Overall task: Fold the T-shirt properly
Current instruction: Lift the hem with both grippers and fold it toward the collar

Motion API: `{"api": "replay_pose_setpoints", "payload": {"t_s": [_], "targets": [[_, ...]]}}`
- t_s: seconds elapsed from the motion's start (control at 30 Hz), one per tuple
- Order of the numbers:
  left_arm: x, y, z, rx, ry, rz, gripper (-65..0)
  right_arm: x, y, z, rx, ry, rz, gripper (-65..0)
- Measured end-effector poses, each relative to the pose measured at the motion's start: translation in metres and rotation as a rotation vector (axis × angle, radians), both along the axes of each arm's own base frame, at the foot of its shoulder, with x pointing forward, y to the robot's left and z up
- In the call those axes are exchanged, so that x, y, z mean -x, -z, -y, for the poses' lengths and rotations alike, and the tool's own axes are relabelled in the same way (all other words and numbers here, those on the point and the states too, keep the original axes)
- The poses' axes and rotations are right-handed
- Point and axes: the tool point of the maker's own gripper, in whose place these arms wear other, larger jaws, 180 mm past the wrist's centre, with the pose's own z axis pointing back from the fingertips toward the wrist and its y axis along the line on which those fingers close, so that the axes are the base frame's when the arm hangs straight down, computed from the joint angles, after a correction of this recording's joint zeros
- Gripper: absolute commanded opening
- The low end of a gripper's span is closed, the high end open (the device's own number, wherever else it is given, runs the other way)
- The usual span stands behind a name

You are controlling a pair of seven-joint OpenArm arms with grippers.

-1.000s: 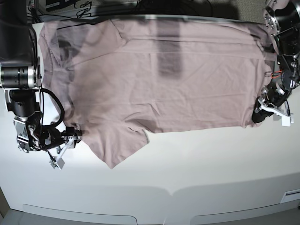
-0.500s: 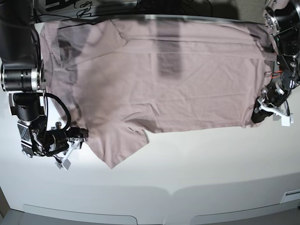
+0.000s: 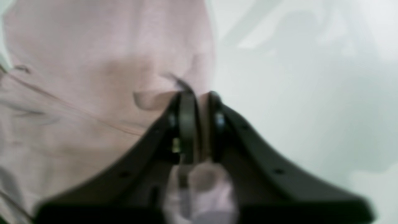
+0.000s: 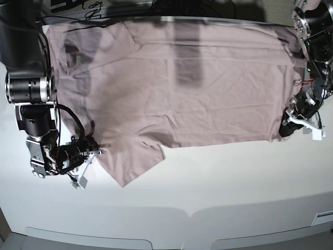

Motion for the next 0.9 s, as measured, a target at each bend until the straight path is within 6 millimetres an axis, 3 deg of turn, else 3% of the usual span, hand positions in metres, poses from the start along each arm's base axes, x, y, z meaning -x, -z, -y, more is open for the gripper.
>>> {"api": "replay_pose_setpoints", "payload": {"t_s": [0.23, 0.5, 0.67, 0.8, 0.9], "targets": [[-0.005, -0.006, -0.004, -0.016, -0.033, 0.063, -65.0, -0.036, -0.008, 0.009, -0.003, 0.025, 0.251, -65.0], [-0.025, -0.018, -0.008, -0.097, 0.002, 0.062, -65.0, -0.045, -0.016, 0.025, 0.008, 0.06, 0.32, -65.0], [-0.039, -0.046, -0.011, -0.175, 0.057, 0.107, -65.0, -0.057, -0.039, 0.03, -0.018, 0.082, 0.376, -65.0], [-0.053, -0.082, -0.01, -0.243, 0.097, 0.183, -65.0, -0.071, -0.066, 0.032, -0.06, 0.102, 0.431, -65.0], [-0.048, -0.1, -0.01, -0.295, 0.118, 0.236, -65.0, -0.07, -0.082, 0.03, -0.095, 0.095, 0.464, -65.0]]}}
